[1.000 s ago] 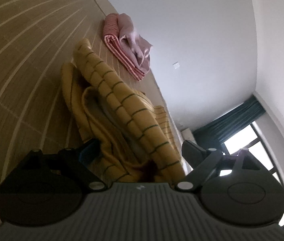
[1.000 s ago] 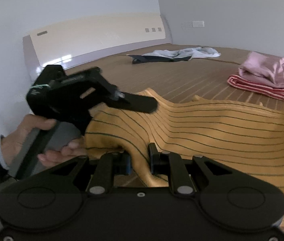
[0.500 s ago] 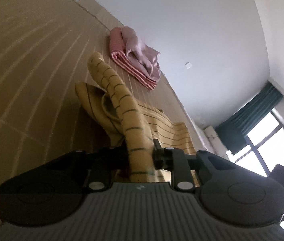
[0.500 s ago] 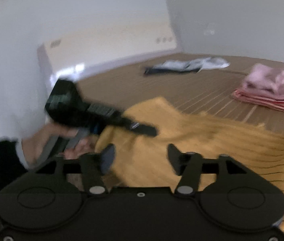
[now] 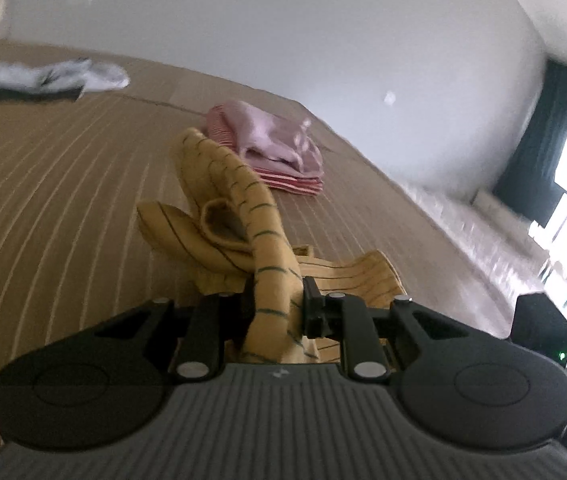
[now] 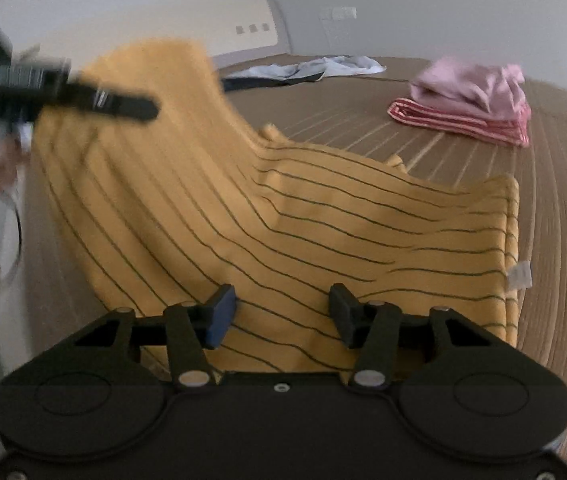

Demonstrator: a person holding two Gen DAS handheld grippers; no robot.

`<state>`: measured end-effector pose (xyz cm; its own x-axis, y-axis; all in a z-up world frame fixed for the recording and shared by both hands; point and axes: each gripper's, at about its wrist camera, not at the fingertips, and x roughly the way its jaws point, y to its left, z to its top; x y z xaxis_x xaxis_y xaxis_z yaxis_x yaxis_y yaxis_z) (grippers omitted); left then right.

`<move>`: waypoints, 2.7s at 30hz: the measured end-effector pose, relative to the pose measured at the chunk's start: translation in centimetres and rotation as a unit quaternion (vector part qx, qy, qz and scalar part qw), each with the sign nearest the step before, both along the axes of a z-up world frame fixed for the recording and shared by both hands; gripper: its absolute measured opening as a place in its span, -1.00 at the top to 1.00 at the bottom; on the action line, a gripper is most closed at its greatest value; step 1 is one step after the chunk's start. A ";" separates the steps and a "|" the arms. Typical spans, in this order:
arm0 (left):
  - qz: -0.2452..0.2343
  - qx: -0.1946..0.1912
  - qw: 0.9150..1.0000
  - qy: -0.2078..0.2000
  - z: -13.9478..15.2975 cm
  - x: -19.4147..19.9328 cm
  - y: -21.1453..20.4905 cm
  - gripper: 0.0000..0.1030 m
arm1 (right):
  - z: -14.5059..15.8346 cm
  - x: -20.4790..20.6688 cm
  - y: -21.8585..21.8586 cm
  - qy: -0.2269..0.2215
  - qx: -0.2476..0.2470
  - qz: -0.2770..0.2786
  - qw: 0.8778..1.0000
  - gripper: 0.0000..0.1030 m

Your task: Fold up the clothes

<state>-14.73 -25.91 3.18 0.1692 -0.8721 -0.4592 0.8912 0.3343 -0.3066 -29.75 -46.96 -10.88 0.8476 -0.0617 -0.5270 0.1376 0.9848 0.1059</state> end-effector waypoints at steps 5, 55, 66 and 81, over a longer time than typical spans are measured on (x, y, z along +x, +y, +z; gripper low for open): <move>-0.041 0.049 0.995 -0.081 2.4 -3.9 -7.0 0.56 | -0.7 -0.4 0.1 -0.014 -0.007 0.007 1.000 -0.16; -0.244 0.069 0.917 -0.307 -7.5 -21.0 -3.7 -0.73 | 7.5 -0.4 -10.4 -0.086 0.129 0.009 0.988 0.80; -0.266 0.045 0.929 -0.253 -9.0 -20.6 -3.5 -0.76 | 3.3 -2.8 -10.0 -0.039 0.070 -0.078 0.994 0.25; -0.248 0.017 0.935 -0.254 -10.4 -22.0 -3.0 -0.88 | 4.1 -5.6 -6.4 -0.001 0.141 -0.130 0.981 -0.58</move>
